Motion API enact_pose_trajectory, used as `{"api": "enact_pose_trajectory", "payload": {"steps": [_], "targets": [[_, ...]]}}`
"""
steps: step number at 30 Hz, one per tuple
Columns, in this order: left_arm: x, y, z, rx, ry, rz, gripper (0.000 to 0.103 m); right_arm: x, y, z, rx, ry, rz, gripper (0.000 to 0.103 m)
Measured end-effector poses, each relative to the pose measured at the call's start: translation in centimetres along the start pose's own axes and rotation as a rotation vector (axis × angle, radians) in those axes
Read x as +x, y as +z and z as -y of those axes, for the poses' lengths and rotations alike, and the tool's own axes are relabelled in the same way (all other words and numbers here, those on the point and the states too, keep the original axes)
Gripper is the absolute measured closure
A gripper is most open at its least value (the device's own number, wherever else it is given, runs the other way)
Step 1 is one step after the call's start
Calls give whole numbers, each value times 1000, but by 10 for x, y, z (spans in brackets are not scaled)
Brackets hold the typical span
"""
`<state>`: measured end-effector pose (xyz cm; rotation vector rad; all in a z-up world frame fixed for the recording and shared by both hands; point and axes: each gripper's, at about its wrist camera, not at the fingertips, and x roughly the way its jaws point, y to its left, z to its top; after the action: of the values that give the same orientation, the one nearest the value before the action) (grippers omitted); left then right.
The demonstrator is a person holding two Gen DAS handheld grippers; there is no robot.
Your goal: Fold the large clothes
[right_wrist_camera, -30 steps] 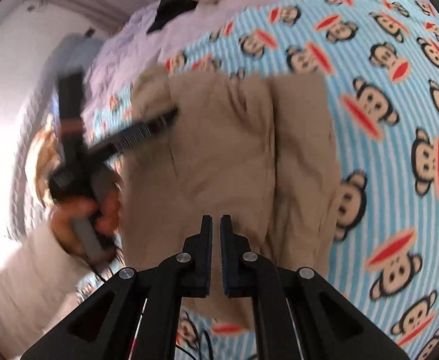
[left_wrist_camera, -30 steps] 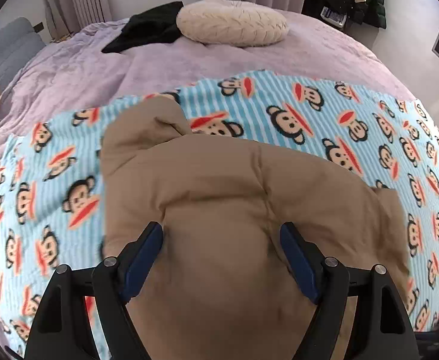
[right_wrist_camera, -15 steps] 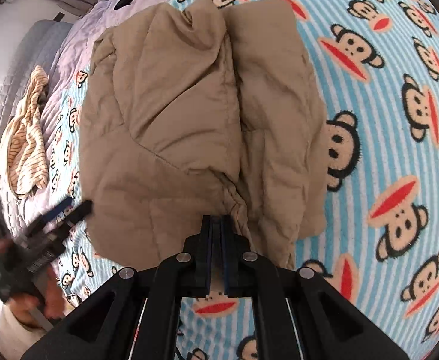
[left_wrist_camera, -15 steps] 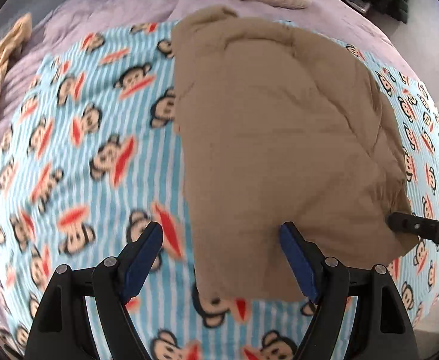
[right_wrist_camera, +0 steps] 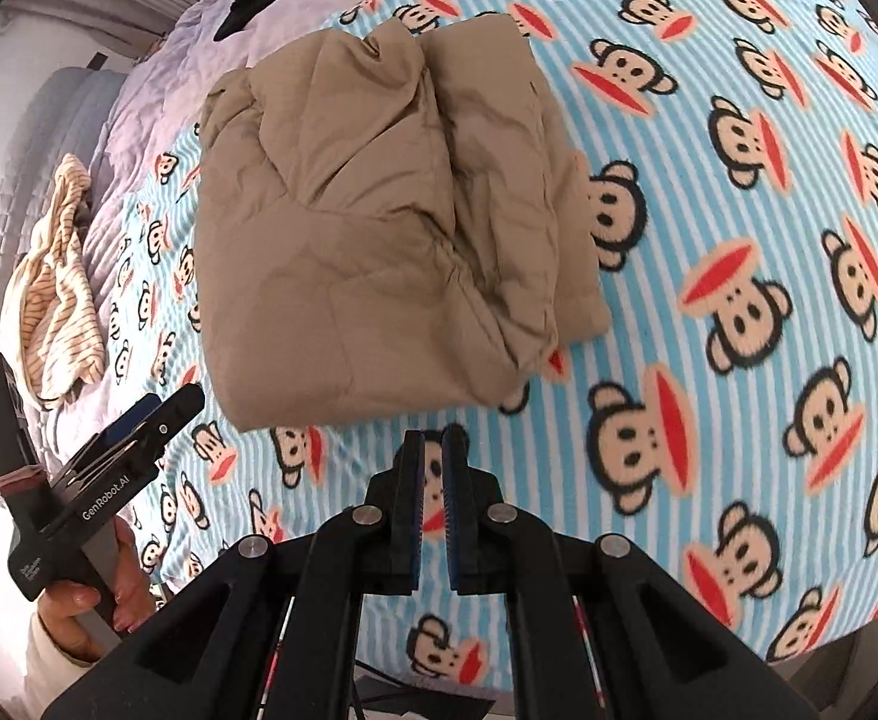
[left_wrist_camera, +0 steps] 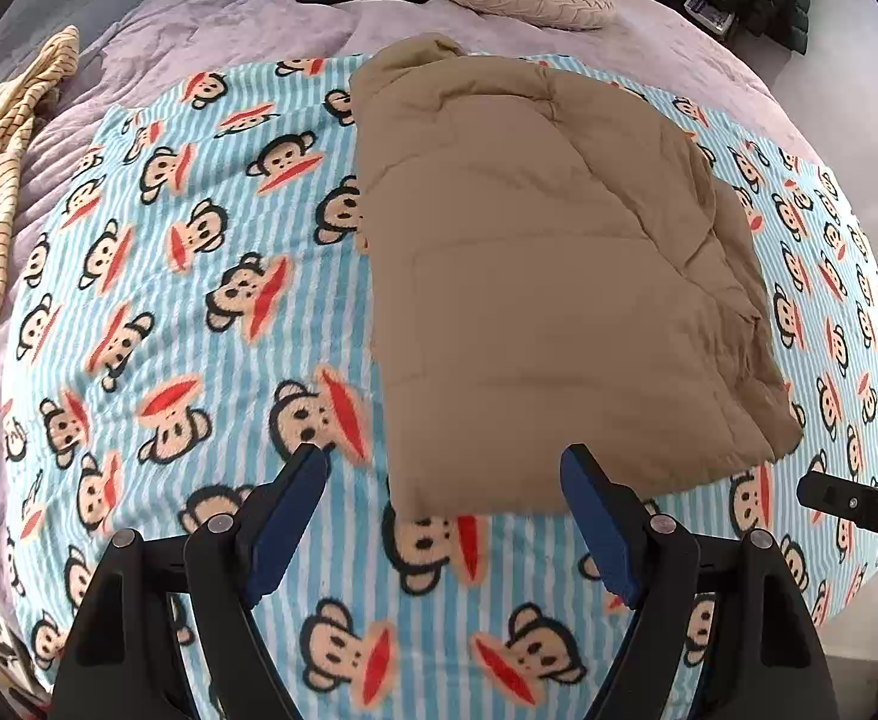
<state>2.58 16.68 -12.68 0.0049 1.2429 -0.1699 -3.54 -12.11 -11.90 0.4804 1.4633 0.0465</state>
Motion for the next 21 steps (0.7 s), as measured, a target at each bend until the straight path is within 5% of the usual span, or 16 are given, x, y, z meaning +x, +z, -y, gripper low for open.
{"api": "enact_pose_trajectory", "payload": {"steps": [7,10,21], "targets": [[-17,-14,6,-16,1,13,20,-14,-13,-3,-25,0,15,96],[-28,-23,10,-28,15,36,0,-20,-18,0,-37,9,25,96],[-82,-66,39,-47,74,121,0,-49,-39,-4,-118,15,66,96]]}}
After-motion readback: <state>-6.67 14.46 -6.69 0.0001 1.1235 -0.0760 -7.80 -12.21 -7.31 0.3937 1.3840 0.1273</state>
